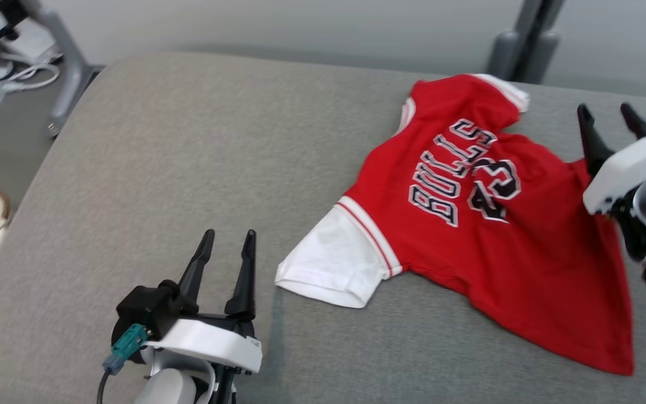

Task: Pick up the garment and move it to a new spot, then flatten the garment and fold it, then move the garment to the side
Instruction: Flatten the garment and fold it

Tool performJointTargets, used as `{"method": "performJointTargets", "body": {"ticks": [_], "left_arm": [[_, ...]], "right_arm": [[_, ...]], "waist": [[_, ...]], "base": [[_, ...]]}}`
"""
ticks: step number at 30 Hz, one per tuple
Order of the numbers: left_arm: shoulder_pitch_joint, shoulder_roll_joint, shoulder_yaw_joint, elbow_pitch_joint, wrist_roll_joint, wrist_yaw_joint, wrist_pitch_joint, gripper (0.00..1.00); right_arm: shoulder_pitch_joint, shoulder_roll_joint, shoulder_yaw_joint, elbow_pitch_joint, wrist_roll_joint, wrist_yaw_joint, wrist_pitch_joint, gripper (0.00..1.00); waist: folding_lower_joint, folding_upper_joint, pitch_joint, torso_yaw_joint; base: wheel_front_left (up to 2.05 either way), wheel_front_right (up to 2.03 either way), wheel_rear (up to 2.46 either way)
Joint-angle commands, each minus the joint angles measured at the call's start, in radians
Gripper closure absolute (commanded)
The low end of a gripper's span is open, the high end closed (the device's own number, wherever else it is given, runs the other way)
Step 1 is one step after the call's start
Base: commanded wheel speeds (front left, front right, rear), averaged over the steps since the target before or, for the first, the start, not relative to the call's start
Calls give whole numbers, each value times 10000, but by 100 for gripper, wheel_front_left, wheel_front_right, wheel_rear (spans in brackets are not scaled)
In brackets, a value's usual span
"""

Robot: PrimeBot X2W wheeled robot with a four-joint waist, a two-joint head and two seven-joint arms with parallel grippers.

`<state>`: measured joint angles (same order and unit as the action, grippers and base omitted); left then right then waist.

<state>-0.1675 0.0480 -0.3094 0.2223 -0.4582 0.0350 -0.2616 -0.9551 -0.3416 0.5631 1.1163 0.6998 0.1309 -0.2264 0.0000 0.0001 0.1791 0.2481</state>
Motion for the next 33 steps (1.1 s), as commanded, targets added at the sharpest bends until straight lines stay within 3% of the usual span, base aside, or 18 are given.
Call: {"method": "performJointTargets", "body": {"ticks": [1, 6, 10, 18, 23, 29, 33], "left_arm": [[151, 48, 201, 38, 104, -67, -27, 0], [474, 51, 663, 137, 196, -141, -27, 0], [616, 51, 982, 244, 296, -232, -27, 0], [837, 50, 1267, 436, 469, -350, -27, 0], [936, 50, 1323, 606, 565, -371, -27, 0], [837, 48, 1434, 889, 652, -359, -27, 0], [780, 53, 1562, 1761, 771, 191, -27, 0]], "right_arm": [[555, -10, -36, -265, 209, -3, -196, 0], [2108, -168, -403, -1212, 497, -3, -406, 0], [3476, -313, -1923, -2627, 50, -3, -407, 0], [6578, 1163, -5070, -5873, -2110, -2, -389, 0], [7466, 1980, -5834, -6728, -2714, -2, -390, 0], [7803, 2431, -5947, -7081, -3219, -2, -391, 0], [7708, 2526, -5910, -7179, -3331, -2, -392, 0]], "waist": [[0, -1, -696, -870], [0, -1, -1134, -1672], [0, -1, -1294, -2126], [0, -1, -1523, -2552], [0, -1, -1563, -2673], [0, -1, -1498, -2806], [0, -1, -1357, -2921]], "base": [[0, 0, 0], [0, 0, 0], [0, 0, 0], [0, 0, 0], [0, 0, 0], [0, 0, 0], [0, 0, 0]]}}
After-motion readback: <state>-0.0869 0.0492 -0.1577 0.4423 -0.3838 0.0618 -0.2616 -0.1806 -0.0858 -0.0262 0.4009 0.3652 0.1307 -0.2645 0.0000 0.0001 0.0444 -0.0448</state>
